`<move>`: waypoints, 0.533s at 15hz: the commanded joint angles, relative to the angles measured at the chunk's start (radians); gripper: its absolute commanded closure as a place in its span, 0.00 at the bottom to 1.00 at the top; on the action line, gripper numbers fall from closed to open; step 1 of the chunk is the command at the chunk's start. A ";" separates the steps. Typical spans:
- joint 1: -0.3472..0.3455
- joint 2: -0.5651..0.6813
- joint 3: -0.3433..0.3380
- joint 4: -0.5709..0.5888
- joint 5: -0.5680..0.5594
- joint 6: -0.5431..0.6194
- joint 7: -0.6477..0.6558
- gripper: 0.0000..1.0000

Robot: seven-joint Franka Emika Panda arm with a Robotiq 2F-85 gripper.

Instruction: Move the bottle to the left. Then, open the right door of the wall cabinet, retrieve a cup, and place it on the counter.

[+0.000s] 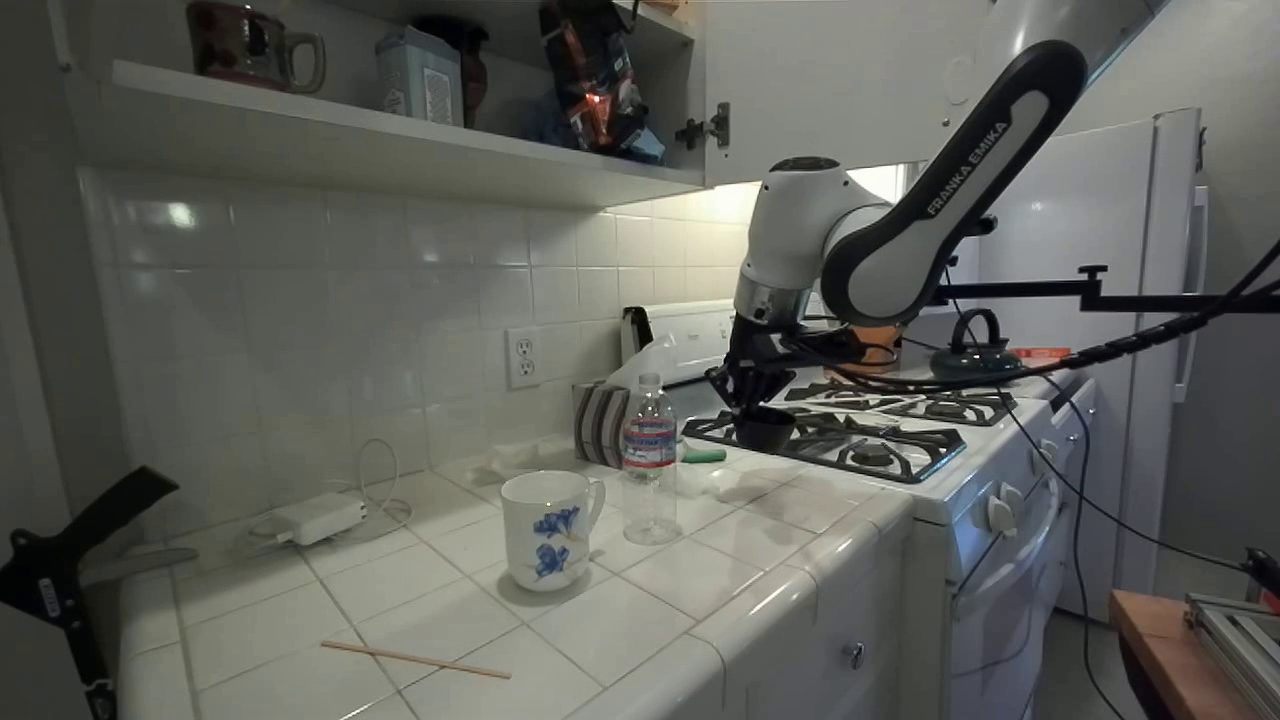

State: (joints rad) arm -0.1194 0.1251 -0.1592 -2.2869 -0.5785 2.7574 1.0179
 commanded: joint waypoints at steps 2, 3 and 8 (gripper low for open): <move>0.041 0.023 -0.027 -0.021 0.032 -0.002 0.155 0.99; 0.046 0.027 -0.029 -0.027 0.036 -0.003 0.171 0.99; 0.061 0.044 -0.035 -0.064 0.053 -0.012 0.212 0.99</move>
State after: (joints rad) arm -0.0840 0.1665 -0.1772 -2.3258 -0.5653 2.7532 1.2138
